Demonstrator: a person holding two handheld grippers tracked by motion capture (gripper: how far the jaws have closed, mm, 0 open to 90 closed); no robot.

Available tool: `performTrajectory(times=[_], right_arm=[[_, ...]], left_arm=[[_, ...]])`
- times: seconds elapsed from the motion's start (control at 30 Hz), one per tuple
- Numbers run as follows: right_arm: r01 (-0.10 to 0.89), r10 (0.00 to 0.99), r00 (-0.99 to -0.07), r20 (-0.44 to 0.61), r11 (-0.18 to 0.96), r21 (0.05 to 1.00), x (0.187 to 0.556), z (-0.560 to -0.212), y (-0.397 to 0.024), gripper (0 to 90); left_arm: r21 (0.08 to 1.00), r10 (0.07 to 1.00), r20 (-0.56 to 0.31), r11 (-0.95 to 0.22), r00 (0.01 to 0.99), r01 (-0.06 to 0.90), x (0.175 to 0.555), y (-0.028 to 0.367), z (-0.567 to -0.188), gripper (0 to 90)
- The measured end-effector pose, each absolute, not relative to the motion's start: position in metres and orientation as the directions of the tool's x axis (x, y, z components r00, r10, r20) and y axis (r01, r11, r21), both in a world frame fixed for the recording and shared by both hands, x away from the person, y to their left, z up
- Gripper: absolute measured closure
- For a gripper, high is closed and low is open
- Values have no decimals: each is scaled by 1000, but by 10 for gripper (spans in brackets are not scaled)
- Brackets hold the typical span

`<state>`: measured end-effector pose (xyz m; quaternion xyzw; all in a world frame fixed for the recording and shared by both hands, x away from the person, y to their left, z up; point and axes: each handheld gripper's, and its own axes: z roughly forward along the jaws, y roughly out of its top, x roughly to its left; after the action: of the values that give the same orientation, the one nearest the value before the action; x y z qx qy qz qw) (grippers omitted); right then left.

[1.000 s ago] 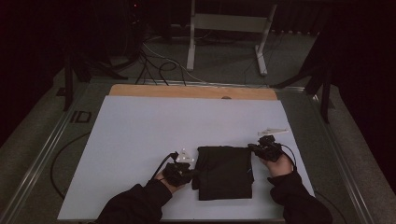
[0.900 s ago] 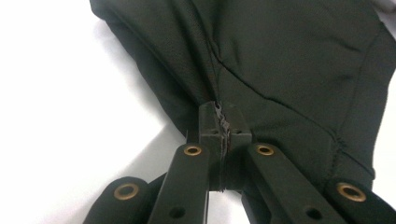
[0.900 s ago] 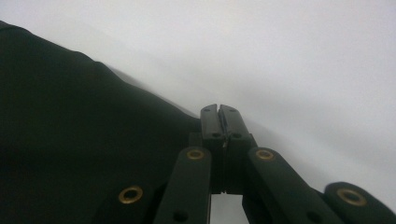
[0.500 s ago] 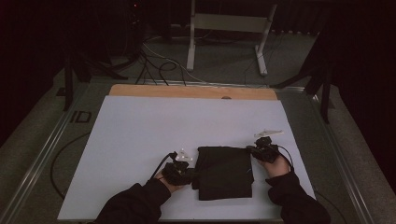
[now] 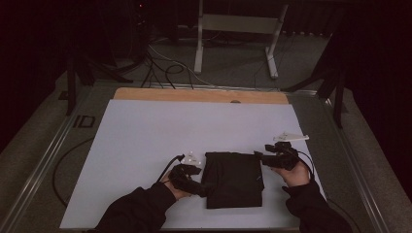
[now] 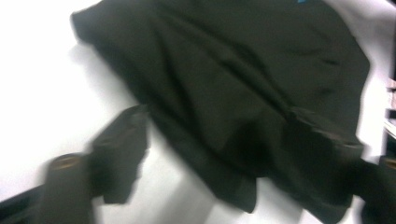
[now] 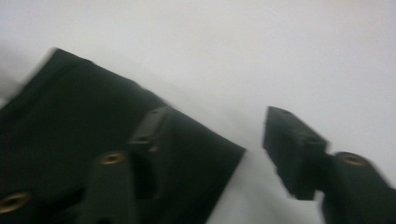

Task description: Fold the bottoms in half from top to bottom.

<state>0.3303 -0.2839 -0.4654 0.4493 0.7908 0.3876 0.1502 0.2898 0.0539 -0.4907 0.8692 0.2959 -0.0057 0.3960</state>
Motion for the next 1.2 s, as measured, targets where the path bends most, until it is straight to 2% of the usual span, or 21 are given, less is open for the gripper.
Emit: performTrajectory(times=[0.1,0.2,0.33,0.47,0.63,0.73,0.8,1.2], right_arm=[[568,789,-601,126,311,762,320,-456,-281,132],[559,789,-602,121,308,770,314,-452,-278,143],[558,795,-590,141,275,783,300,-449,-272,107],[576,812,-564,150,257,776,294,-456,-270,103],[609,852,-499,159,214,764,289,-477,-272,103],[649,849,-493,190,213,731,289,-490,-273,103],[659,851,-495,173,238,713,291,-495,-273,103],[697,860,-474,187,237,676,300,-511,-274,103]], left_arm=[[708,503,-247,-491,828,509,292,55,-482,111],[714,504,-263,-472,823,517,294,56,-476,28],[717,534,-260,-452,805,532,297,52,-466,4],[714,538,-254,-456,804,531,299,46,-467,3],[699,532,-292,-448,795,557,306,42,-479,3],[689,530,-314,-444,788,573,311,41,-488,3],[685,533,-316,-444,784,578,313,41,-493,3],[658,552,-345,-434,759,615,326,36,-515,7]])
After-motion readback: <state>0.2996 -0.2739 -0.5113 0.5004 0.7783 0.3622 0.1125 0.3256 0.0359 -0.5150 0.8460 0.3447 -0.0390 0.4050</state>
